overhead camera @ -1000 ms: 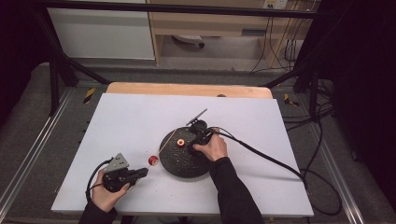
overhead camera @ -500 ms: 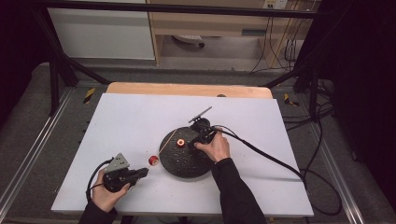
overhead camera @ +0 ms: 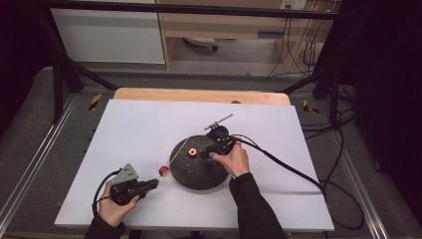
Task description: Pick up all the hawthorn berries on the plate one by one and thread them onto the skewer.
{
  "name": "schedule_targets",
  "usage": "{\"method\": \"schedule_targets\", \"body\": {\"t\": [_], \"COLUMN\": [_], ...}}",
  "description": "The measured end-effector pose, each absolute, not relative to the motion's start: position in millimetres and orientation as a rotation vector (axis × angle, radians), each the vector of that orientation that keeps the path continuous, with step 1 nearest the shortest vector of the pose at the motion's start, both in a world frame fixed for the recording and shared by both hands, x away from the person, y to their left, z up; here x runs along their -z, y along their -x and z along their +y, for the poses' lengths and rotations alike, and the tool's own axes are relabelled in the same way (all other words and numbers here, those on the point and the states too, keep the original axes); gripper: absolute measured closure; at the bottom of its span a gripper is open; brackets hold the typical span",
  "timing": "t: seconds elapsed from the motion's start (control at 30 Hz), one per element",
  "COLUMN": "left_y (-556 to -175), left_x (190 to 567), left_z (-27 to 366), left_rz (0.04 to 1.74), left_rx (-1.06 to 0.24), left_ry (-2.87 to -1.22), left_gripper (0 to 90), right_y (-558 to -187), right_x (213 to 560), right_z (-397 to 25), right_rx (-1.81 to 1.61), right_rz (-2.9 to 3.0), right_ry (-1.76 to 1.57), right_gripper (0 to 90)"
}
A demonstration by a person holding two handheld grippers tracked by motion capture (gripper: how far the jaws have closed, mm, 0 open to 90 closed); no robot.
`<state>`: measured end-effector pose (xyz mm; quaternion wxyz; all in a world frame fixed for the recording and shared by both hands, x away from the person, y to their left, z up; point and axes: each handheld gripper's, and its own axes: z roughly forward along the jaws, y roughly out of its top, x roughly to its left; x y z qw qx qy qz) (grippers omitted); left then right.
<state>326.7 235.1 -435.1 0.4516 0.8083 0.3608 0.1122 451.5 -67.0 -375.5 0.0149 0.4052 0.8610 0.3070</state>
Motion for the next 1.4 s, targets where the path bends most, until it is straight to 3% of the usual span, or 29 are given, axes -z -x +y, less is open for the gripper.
{"method": "schedule_targets", "body": {"t": [0.83, 1.4], "left_y": [-325, -325], "left_x": [436, 435], "left_z": [228, 221], "left_rz": [0.88, 0.885], "left_rx": [-0.282, -0.288], "left_ry": [-1.999, -1.993], "left_gripper": [88.6, 88.5], "right_y": [-414, -402], "right_x": [396, 406], "right_z": [-101, -113], "right_rx": [-1.589, -1.802], "right_rz": [2.353, 2.145], "right_ry": [-1.347, -1.385], "right_gripper": [61.4, 61.6]}}
